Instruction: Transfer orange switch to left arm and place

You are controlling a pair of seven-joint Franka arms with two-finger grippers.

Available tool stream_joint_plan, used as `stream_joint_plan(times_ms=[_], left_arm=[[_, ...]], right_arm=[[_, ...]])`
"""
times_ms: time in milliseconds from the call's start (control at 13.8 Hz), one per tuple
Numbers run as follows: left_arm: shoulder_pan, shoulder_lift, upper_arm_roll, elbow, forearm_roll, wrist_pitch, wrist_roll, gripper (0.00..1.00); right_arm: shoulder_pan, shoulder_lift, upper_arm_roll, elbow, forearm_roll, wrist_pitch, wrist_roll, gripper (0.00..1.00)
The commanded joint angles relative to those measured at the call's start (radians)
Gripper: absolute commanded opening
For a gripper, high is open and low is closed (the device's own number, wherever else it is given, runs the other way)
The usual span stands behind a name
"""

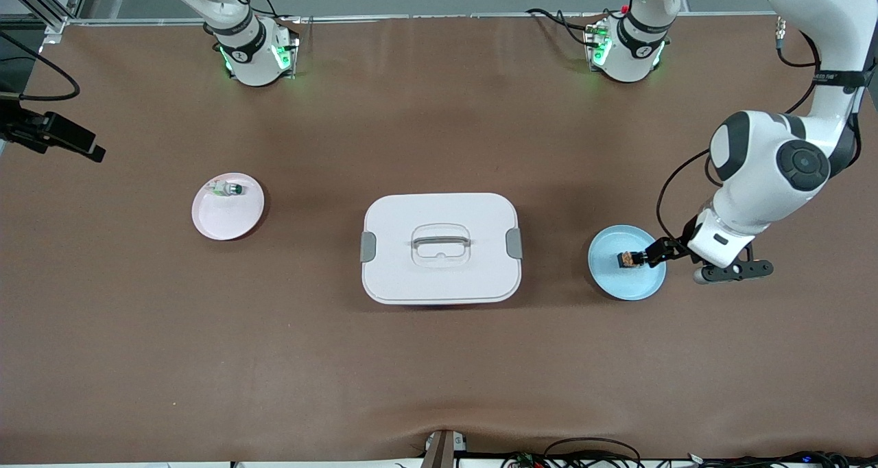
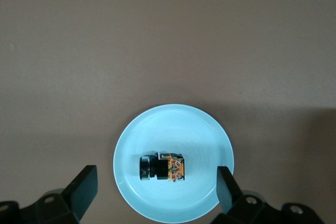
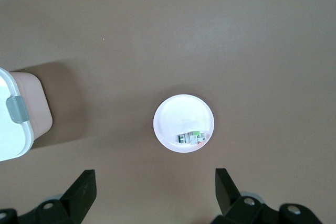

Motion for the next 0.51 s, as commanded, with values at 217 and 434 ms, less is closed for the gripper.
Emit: stream_joint_plan(times_ms=[217, 434], left_arm=[[0.018, -0.200, 0.004, -0.063, -0.033, -0.044, 0.083, 1.00], [0.029, -0.219, 0.004, 0.039, -0.024, -0.202, 0.126, 1.00]], right_arm=[[0.016, -0.035, -0.005, -0.037, -0.013, 0.033, -0.071, 1.00], [0.018, -0.035, -0.005, -0.037, -0.016, 0.033, -0.086, 1.00]])
